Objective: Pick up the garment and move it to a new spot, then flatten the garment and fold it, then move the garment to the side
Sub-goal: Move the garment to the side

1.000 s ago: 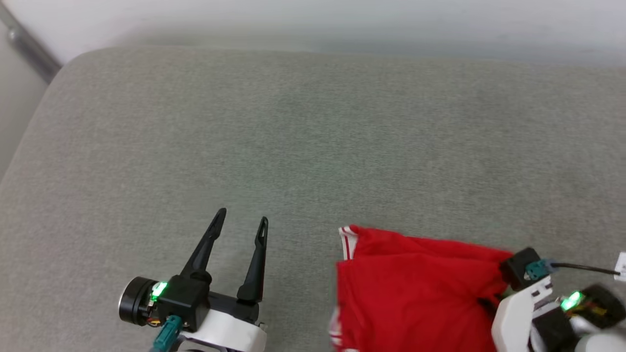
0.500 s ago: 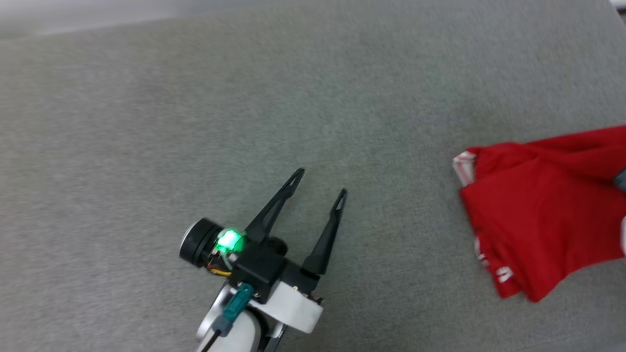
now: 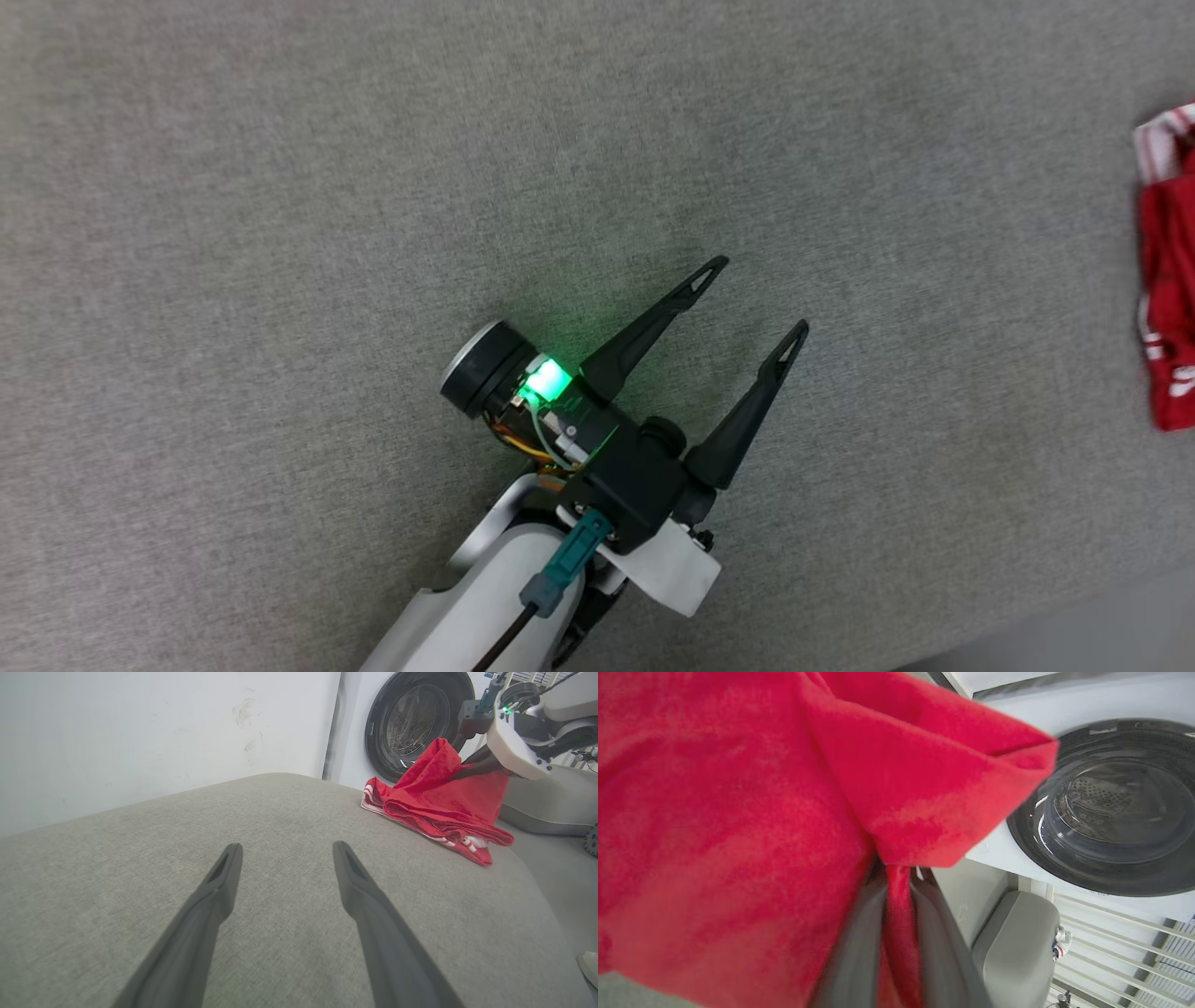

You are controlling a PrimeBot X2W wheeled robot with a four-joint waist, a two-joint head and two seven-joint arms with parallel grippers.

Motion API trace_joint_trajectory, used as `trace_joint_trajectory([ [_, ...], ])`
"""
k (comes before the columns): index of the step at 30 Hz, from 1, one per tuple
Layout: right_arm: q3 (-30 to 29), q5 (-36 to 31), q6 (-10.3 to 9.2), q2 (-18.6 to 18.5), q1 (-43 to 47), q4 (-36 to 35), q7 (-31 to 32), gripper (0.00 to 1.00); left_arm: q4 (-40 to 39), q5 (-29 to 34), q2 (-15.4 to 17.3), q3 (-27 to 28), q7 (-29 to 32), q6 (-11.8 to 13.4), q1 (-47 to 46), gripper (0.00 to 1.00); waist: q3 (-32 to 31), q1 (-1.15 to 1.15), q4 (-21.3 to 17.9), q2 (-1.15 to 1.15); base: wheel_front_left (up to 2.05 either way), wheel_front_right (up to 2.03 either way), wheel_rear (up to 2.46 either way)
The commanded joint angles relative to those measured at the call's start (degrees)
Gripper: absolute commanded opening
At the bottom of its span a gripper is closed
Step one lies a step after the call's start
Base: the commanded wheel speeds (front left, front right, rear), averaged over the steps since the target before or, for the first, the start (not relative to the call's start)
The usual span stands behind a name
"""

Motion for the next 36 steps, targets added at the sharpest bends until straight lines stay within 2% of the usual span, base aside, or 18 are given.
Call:
trace_joint_trajectory([
  [1, -1.09, 0.05, -0.10, 0.77, -1.87, 2.38, -1.46, 0.00, -0.02, 0.35, 0.22, -0.32, -0.12, -0.21, -1.20, 1.00, 2.02, -0.01, 0.12, 0.00, 0.00, 0.00, 0.00],
  [11, -3.34, -1.19, -0.10, 2.34, -7.74, 16.02, -8.81, 0.00, 0.24, -0.35, 0.86, -1.69, -0.12, 1.10, -2.84, 1.00, 3.25, -0.01, 2.83, 0.00, 0.00, 0.00, 0.00],
  [12, -3.19, -1.51, -0.10, 2.50, -8.16, 16.81, -8.98, 0.79, 0.12, -0.70, 0.84, -1.75, -0.12, 1.28, -2.76, 1.00, 2.91, -0.01, 3.08, 0.00, 0.00, 0.00, 0.00],
  [13, -3.18, -1.67, -0.10, 2.76, -8.60, 17.59, -9.16, 1.00, -0.03, -0.84, 0.81, -1.75, -0.12, 1.60, -2.57, 1.00, 2.44, -0.01, 3.30, 0.00, 0.00, 0.00, 0.00],
  [20, -4.09, -2.62, -0.10, 4.39, -10.71, 18.02, -11.58, 1.00, -1.40, -4.15, 0.76, 0.55, -0.12, 3.53, -0.13, 1.00, -3.86, -0.01, 4.75, 0.00, 0.00, 0.00, 0.00],
  [27, -6.70, -1.31, -0.09, 7.88, -8.71, 9.74, -16.16, 1.00, -2.99, -7.53, 1.87, 7.35, -0.12, 5.78, 5.03, 1.00, -12.89, -0.01, 7.07, 0.00, 0.00, 0.00, 0.00],
  [31, -11.13, 0.72, -0.09, 12.37, -5.17, 2.49, -18.02, 1.00, -4.62, -8.79, 2.52, 12.47, -0.12, 7.60, 8.75, 1.00, -17.58, -0.01, 8.68, 0.00, 0.00, 0.00, 0.00],
  [36, -18.47, 2.74, -0.08, 21.30, 2.68, -8.92, -19.15, 1.00, -5.54, -10.62, 2.97, 18.69, -0.12, 8.21, 13.21, 1.00, -21.80, -0.01, 10.42, 0.00, 0.00, 0.00, 0.00],
])
